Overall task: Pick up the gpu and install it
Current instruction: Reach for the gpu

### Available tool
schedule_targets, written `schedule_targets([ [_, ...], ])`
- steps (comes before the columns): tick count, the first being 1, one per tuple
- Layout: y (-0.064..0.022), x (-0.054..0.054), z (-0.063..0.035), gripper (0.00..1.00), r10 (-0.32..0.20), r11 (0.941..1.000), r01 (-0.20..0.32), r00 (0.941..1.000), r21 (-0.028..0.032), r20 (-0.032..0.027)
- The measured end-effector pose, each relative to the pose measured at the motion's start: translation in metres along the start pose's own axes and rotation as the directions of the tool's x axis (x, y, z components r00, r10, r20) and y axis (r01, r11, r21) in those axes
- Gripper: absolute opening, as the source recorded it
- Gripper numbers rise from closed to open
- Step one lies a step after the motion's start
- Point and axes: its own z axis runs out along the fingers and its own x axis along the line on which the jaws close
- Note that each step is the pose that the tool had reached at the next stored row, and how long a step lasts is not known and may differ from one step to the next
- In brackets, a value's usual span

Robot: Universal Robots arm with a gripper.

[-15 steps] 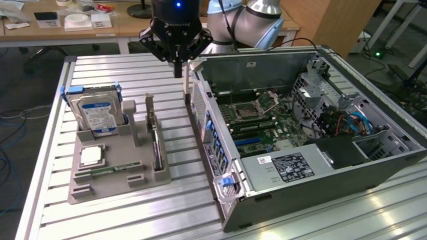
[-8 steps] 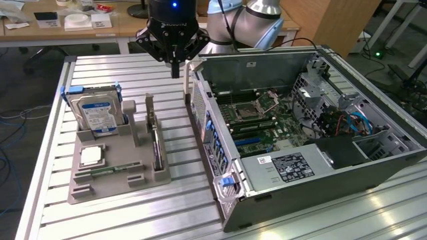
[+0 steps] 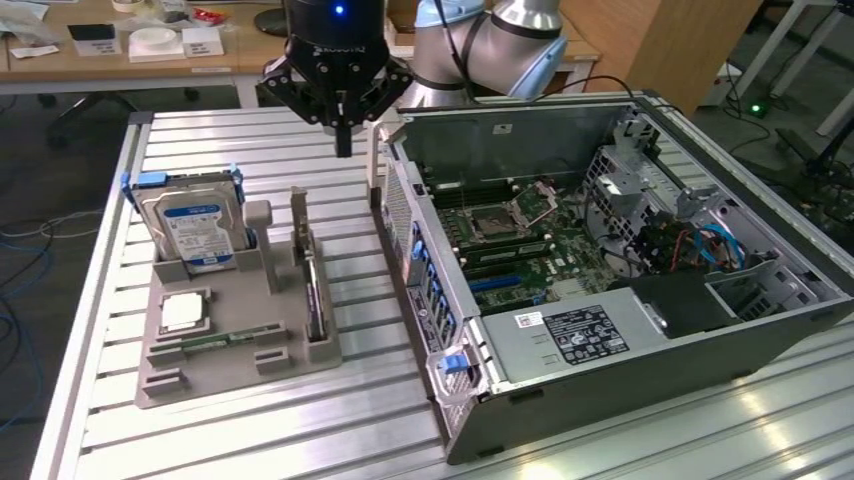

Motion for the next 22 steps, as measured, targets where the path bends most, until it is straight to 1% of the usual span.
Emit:
schedule_targets([
  [16,-0.0016,0.021,-0.0002,0.11,0.0,1.0,0.0,1.0,0.0,0.0],
  [22,-0.0023,0.031,-0.0004,0.11,0.0,1.0,0.0,1.0,0.0,0.0],
])
